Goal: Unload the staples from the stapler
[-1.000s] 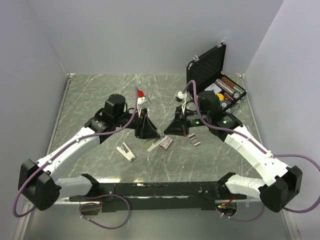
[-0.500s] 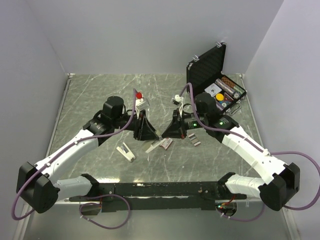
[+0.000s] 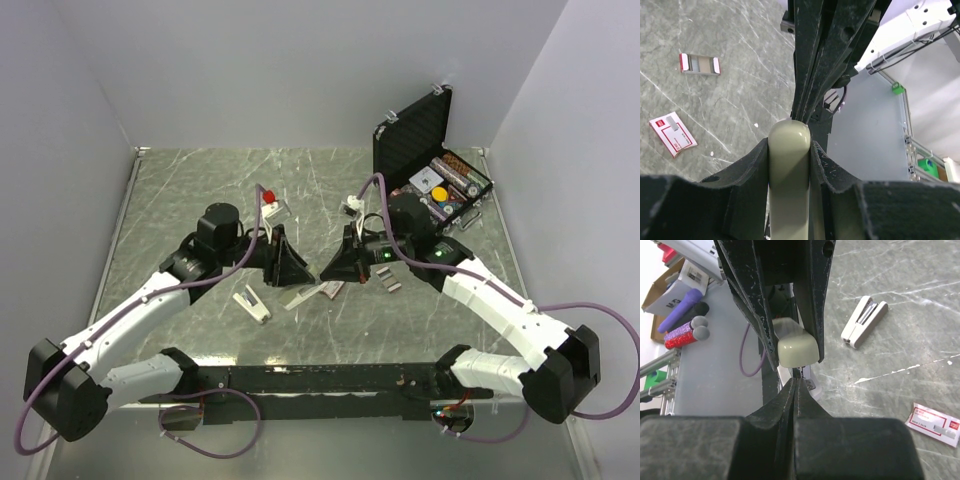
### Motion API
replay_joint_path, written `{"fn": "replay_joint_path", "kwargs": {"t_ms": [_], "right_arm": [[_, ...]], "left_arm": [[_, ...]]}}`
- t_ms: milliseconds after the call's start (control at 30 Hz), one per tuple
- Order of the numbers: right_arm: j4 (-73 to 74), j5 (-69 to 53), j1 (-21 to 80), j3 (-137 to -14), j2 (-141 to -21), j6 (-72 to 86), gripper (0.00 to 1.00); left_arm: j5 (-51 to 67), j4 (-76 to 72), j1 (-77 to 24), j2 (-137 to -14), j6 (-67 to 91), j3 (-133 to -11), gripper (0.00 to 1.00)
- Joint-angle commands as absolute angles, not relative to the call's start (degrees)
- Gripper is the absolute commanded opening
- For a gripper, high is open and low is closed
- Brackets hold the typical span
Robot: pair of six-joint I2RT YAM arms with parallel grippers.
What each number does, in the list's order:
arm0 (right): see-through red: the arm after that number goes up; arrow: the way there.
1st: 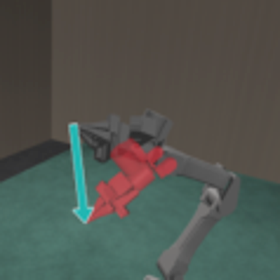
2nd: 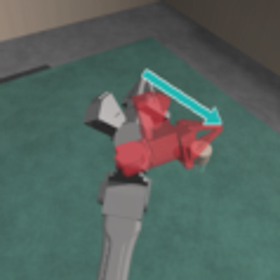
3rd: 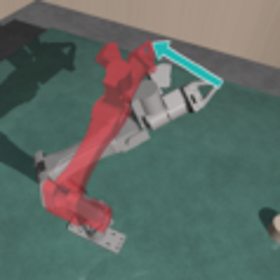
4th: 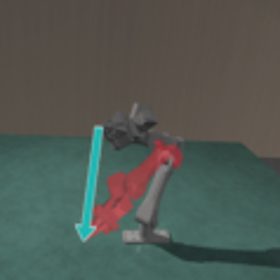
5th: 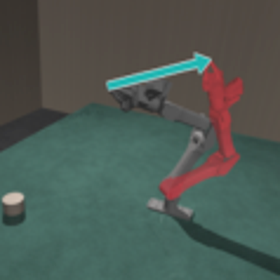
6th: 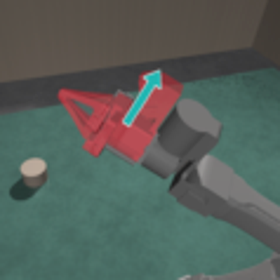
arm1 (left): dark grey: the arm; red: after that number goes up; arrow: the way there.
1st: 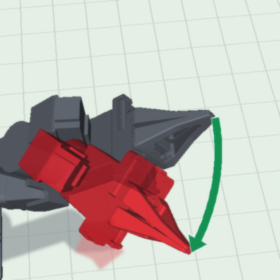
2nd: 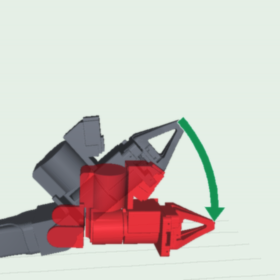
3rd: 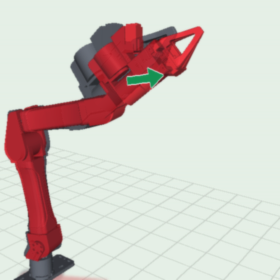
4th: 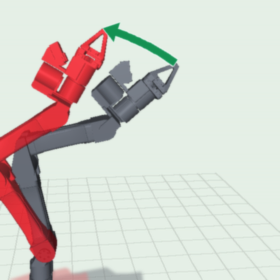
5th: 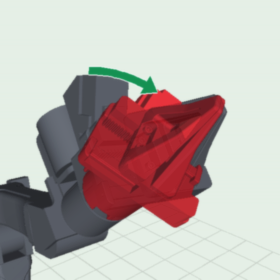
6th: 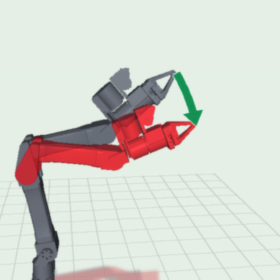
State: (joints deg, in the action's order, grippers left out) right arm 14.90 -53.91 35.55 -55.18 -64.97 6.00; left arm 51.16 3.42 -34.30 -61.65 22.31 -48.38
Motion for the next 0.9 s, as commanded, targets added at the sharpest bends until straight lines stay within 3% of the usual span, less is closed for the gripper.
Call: {"fn": "replay_joint_path", "kwargs": {"t_ms": [0,867], "right_arm": [[15.6,-54.1,37.2,-51.9,-65.0,6.4,0.0],[4.7,-55.3,41.0,-48.9,-67.1,13.4,0.0]], "left_arm": [[49.3,-11.2,-34.0,-57.8,26.5,-50.1,0.01],[33.1,-27.9,-33.5,-54.1,37.2,-44.4,0.01]]}}
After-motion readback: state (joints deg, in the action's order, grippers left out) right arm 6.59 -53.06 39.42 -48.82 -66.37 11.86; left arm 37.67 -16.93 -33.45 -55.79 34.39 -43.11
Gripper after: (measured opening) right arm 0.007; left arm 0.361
